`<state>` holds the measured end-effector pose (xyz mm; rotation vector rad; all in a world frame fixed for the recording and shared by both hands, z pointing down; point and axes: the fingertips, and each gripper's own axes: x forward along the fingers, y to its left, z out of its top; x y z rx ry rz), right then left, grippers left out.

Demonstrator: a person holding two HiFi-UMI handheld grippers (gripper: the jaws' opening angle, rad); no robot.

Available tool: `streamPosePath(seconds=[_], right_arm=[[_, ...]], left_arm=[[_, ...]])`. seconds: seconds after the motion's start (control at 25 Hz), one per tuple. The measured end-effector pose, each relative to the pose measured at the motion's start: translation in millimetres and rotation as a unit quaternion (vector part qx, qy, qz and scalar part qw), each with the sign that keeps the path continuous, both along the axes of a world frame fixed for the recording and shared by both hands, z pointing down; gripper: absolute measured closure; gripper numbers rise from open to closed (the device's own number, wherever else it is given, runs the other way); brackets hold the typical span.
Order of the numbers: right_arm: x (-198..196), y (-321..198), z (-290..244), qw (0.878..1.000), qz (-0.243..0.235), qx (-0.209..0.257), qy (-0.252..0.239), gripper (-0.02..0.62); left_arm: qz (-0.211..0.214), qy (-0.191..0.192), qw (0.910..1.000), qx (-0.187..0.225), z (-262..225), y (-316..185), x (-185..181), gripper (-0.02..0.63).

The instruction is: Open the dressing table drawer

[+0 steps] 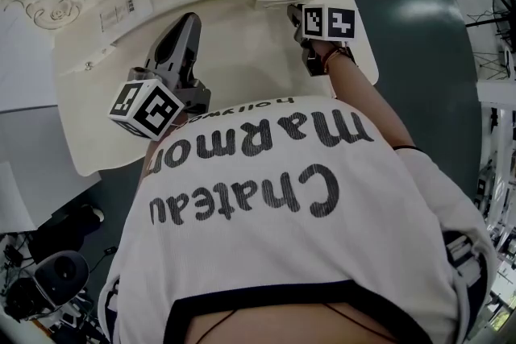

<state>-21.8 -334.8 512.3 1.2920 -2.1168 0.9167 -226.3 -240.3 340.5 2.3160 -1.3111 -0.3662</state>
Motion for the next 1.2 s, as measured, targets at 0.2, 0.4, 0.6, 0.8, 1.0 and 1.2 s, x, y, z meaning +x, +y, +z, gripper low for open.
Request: streamPosePath(seconds=[0.2, 0.4, 0.6, 0.8, 1.0, 1.2], right_arm=[[0.5, 4.0, 0.4, 1.000, 0.000, 0.002, -0.001, 0.495], [1.2, 5.8, -0.4, 1.000, 0.000, 0.003, -0.002, 0.495], [0.3, 7.8, 0.3, 1.000, -0.002, 0.001, -0.002, 0.495], [0.9, 10.8, -0.2, 1.000, -0.005, 0.004, 0.001, 0.495], [0.3, 10.6, 0.6, 1.000, -0.001, 0.003, -0.002, 0.495], [-0.2, 10.1, 1.2, 1.000, 0.000, 0.002, -0.005, 0.495]], left_arm=[[-0.001, -0.001, 1.0000, 0.003, -0.8, 1.2, 1.7, 0.583], [0.000, -0.003, 1.0000, 0.003, -1.9, 2.6, 4.6, 0.583], [-0.002, -0.003, 1.0000, 0.006, -2.5, 3.0, 4.5, 0.583], [-0.001, -0.004, 1.0000, 0.008, -3.9, 3.3, 7.7, 0.583], [0.001, -0.006, 1.0000, 0.008, -3.5, 3.1, 10.3, 0.583], [0.001, -0.007, 0.9999, 0.007, -3.1, 3.0, 10.2, 0.583]])
